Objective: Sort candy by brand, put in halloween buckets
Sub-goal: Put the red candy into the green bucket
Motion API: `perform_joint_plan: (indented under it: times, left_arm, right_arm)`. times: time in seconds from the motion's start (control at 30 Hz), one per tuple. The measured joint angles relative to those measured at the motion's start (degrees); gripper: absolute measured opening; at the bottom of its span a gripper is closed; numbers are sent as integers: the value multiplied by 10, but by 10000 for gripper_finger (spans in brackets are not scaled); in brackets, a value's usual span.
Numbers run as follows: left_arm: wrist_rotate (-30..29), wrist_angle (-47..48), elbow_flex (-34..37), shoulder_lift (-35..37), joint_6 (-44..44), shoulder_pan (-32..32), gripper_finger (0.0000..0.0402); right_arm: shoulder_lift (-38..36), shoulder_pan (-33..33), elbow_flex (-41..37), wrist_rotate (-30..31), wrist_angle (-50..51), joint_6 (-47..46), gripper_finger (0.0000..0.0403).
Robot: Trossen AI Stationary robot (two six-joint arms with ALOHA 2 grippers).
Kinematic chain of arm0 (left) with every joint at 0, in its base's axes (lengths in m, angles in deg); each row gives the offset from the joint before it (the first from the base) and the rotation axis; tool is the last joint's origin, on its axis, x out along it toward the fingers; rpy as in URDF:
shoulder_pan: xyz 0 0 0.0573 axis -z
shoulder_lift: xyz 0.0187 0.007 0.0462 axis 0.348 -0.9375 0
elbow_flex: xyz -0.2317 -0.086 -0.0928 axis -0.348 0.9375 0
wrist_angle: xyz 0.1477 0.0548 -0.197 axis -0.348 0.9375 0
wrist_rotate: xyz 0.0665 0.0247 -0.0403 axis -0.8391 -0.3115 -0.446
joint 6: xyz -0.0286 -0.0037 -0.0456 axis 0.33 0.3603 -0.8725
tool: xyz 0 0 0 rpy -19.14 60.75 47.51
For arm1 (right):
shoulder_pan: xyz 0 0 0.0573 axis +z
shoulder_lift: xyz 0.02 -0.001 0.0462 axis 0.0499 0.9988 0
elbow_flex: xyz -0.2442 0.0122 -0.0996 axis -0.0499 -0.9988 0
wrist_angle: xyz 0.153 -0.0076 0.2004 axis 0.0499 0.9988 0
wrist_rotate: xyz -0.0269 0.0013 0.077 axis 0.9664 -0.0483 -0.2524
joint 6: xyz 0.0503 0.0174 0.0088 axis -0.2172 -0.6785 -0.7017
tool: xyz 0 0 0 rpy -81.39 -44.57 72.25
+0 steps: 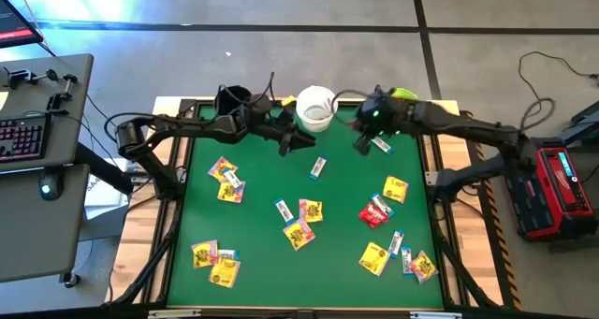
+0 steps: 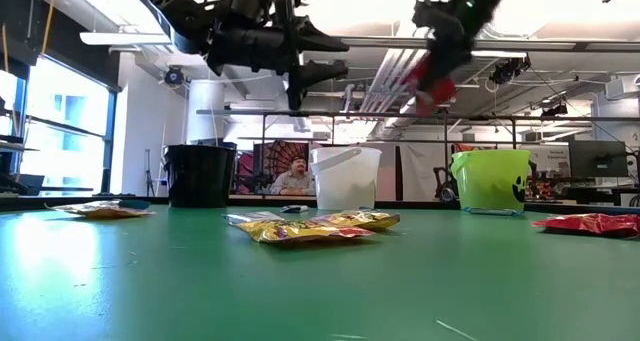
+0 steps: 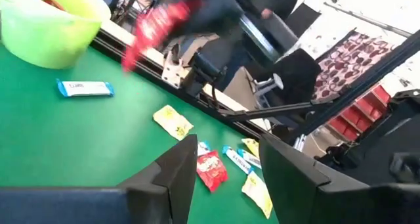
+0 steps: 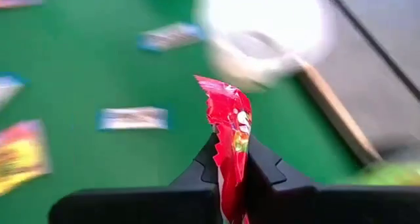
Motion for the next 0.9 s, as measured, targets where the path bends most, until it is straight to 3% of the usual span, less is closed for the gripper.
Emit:
perform_joint_plan:
  times: [0.2,0.33,0.57,0.77,0.9]
  left_arm:
    - [-15,2,0,0,0,-2,157]
    - [-21,3,0,0,0,0,157]
    - [-21,4,0,0,0,3,157]
    - [-20,5,0,0,-1,3,157]
    - [-20,5,0,0,-1,3,157]
  right_arm:
    - [-23,-122,0,119,84,-44,11]
    - [-12,-194,0,167,98,-41,11]
    - [46,-279,0,165,97,-25,12]
    - [84,-315,0,57,77,-43,12]
    - [86,-326,0,46,74,-56,12]
